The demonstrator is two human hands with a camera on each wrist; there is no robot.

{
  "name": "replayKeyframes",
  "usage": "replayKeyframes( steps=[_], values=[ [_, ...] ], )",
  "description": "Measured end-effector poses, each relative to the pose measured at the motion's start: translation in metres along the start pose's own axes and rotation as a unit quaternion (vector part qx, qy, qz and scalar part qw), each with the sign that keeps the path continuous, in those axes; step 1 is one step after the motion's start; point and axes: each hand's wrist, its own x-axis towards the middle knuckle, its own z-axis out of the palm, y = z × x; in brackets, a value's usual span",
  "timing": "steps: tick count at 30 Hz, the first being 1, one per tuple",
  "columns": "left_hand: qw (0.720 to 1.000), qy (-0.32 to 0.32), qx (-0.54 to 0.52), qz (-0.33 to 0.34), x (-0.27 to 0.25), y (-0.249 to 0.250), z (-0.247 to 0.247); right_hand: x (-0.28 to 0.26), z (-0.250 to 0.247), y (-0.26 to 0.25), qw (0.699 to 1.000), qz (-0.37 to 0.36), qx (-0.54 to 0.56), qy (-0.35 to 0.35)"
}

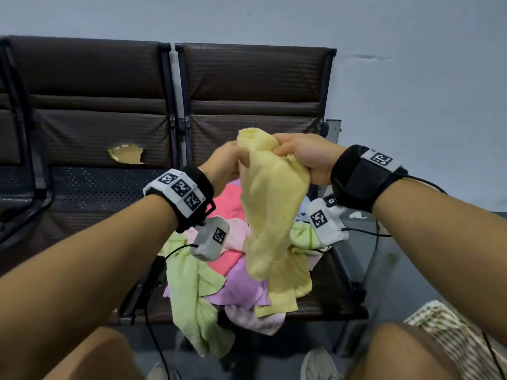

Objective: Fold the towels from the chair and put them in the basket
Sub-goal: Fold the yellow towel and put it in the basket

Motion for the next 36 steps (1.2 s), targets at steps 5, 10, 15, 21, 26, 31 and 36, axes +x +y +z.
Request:
replayKeyframes(
  steps=[5, 10, 15, 21, 26, 31, 36],
  values=[
    [0.999, -0.031, -0.012, -0.001, 0.008, 0.001, -0.011, 0.006, -0.021, 0.002, 0.996, -0.014, -0.083, 0.007],
    [0.974, 0.092, 0.176, 0.107, 0.033, 0.002, -0.014, 0.023, -0.053, 0.003, 0.929, 0.023, -0.356, 0.102],
    [0.95, 0.193, 0.172, 0.172, 0.056, 0.02, -0.017, 0.045, -0.048, 0.001, 0.899, -0.103, -0.317, 0.284],
    [0.965, 0.174, 0.059, 0.188, 0.052, 0.019, -0.033, 0.051, -0.04, 0.007, 0.88, -0.199, -0.336, 0.269],
    [0.989, 0.123, 0.073, 0.035, 0.021, -0.06, -0.04, 0.036, -0.027, 0.066, 0.914, -0.087, -0.388, 0.077],
    [0.967, -0.087, 0.141, -0.195, -0.023, -0.132, -0.04, 0.015, -0.003, 0.144, 0.915, 0.096, -0.377, -0.103],
    [0.911, -0.188, 0.207, -0.302, -0.038, -0.154, -0.043, 0.003, 0.008, 0.192, 0.932, 0.235, -0.209, -0.18]
  ],
)
